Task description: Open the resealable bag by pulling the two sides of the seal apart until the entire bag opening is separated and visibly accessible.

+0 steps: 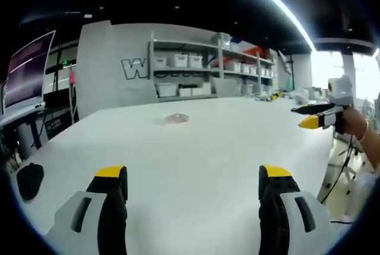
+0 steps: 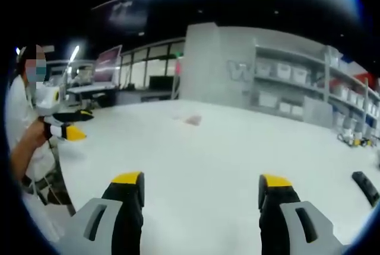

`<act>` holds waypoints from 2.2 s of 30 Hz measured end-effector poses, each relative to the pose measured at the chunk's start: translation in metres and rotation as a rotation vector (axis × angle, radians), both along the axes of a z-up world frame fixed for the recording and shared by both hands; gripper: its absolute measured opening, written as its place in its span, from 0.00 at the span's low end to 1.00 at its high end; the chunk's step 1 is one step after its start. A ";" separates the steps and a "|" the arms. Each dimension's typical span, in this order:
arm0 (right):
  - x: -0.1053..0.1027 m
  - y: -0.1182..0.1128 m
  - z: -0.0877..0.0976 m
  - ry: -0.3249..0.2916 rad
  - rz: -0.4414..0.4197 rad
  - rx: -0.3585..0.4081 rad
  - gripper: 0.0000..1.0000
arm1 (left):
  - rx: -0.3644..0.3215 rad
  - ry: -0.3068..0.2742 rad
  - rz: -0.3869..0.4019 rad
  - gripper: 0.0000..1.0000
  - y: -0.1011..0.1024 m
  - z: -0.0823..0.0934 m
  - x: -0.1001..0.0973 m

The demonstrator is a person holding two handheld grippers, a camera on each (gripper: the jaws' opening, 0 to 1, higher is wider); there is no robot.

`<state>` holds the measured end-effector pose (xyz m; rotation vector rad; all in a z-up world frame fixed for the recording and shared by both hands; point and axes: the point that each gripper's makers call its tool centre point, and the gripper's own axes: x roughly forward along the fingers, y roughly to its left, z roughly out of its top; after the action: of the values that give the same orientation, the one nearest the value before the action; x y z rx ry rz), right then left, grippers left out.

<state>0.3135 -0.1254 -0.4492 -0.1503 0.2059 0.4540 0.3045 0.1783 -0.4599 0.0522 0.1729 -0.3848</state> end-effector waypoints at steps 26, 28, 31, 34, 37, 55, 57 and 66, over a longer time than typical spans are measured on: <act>0.008 0.009 -0.003 0.009 0.010 0.002 0.79 | -0.001 0.000 0.001 0.89 0.002 -0.002 0.001; 0.009 0.010 -0.002 0.008 0.012 0.002 0.79 | 0.000 0.000 0.000 0.89 0.002 -0.002 0.001; 0.011 0.010 -0.002 0.008 0.013 0.002 0.79 | -0.001 -0.001 0.000 0.89 0.002 -0.002 0.001; 0.012 0.011 -0.001 0.007 0.014 0.002 0.79 | 0.000 -0.002 0.001 0.89 0.002 -0.002 0.001; 0.013 0.012 -0.001 0.007 0.016 0.001 0.79 | 0.000 0.000 0.002 0.89 0.003 -0.002 0.001; 0.024 0.017 0.001 0.009 0.027 -0.004 0.79 | 0.004 0.007 0.000 0.88 0.003 -0.005 0.001; 0.025 0.018 0.001 0.009 0.029 -0.004 0.79 | 0.005 0.007 0.000 0.88 0.003 -0.005 0.002; 0.029 0.020 0.004 0.006 0.032 -0.007 0.79 | 0.008 0.007 -0.002 0.88 0.003 -0.004 0.002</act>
<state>0.3426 -0.1059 -0.4450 -0.1589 0.2111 0.4862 0.3064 0.1815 -0.4638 0.0591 0.1810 -0.3859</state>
